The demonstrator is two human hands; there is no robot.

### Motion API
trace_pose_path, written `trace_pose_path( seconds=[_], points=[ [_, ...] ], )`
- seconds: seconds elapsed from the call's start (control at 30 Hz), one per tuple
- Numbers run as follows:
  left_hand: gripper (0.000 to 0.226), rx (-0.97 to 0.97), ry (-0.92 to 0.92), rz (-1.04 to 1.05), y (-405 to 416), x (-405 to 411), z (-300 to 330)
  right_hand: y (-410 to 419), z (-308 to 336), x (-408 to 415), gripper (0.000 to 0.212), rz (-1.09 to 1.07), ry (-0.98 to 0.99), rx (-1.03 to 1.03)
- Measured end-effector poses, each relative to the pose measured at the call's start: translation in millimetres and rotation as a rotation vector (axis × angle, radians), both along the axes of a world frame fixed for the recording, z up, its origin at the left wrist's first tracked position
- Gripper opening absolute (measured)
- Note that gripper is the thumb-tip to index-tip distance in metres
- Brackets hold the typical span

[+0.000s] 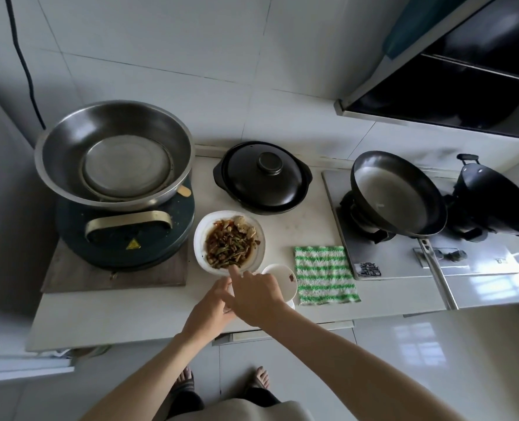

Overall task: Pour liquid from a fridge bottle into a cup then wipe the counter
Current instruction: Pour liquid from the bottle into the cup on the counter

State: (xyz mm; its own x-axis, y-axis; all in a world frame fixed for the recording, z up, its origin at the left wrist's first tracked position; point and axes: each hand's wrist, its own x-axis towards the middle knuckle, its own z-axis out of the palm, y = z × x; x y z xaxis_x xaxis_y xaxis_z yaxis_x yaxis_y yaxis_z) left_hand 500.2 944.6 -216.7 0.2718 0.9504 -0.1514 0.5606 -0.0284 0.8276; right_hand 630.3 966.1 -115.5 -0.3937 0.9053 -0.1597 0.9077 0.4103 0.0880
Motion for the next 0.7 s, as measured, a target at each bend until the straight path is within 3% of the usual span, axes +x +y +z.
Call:
trace_pose_path(
  seconds=[0.07,0.13,0.3,0.4,0.6,0.7],
  points=[
    [0.062,0.03,-0.03,-0.007,-2,0,7,-1,-4,-1,0.047,0.071,-0.078,0.021],
    [0.061,0.03,-0.078,0.009,-3,1,10,-3,-3,0,0.043,0.077,-0.01,0.012],
    [0.044,-0.038,-0.056,-0.016,0,-3,11,3,16,15,0.035,-0.115,0.422,-0.083],
    [0.045,0.071,0.051,-0.079,5,-5,11,5,24,46,0.044,-0.374,0.615,-0.172],
    [0.059,0.166,0.449,-0.266,21,-3,44,-12,18,111,0.035,-0.689,0.688,-0.235],
    [0.063,0.215,0.565,-0.353,28,3,59,-26,20,129,0.037,-0.778,0.733,-0.282]
  ],
)
